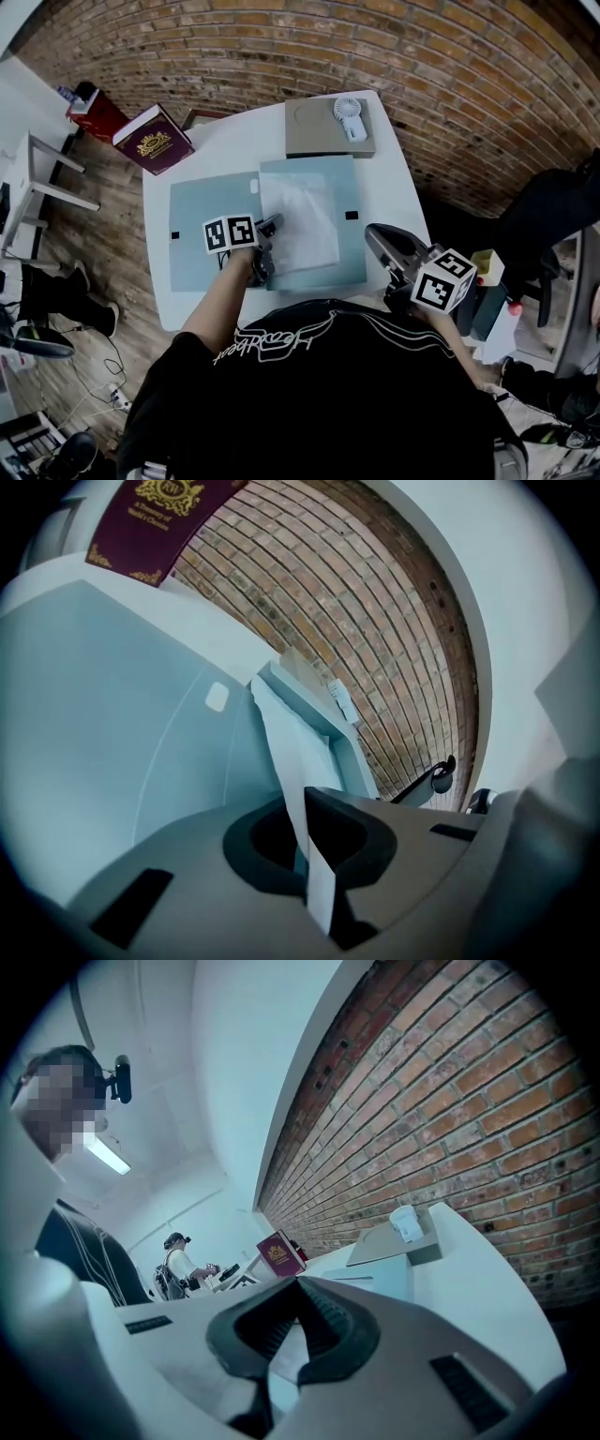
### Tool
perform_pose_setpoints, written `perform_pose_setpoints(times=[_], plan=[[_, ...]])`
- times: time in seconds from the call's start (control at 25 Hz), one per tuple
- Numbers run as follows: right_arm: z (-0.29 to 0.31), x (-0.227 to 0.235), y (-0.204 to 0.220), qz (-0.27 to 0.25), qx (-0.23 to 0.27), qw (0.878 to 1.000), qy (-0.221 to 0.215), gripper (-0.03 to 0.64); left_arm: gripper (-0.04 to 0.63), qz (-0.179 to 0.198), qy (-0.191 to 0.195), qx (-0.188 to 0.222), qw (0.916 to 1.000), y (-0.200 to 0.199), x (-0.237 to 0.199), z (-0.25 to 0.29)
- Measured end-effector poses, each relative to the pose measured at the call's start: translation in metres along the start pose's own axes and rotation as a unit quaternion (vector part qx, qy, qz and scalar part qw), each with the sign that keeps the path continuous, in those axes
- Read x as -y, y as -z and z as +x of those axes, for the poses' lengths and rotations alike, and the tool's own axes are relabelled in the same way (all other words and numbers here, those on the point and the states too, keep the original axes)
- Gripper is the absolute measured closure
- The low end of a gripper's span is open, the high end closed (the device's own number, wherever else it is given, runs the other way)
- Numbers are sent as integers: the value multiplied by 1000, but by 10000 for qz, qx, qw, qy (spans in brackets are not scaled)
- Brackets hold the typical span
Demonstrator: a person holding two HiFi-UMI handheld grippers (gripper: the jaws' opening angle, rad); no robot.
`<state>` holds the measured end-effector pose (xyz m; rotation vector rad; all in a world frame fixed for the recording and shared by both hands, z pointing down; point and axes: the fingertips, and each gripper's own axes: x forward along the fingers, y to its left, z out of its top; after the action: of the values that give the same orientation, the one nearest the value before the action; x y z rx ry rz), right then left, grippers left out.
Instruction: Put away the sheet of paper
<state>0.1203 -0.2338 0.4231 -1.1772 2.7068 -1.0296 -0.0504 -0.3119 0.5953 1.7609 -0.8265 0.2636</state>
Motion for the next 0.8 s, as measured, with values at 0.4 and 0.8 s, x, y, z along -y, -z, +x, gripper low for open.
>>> perform_pose_setpoints(times=[0.4,0.8], plan=[[2,20,-11,-48,-116,9996,-243,615,565,-273,-334,-159,9989,11,-5,18],[14,32,-12,-27,-305,9979,-565,615,461,-66,-909,-112,9958,13,-14,17]])
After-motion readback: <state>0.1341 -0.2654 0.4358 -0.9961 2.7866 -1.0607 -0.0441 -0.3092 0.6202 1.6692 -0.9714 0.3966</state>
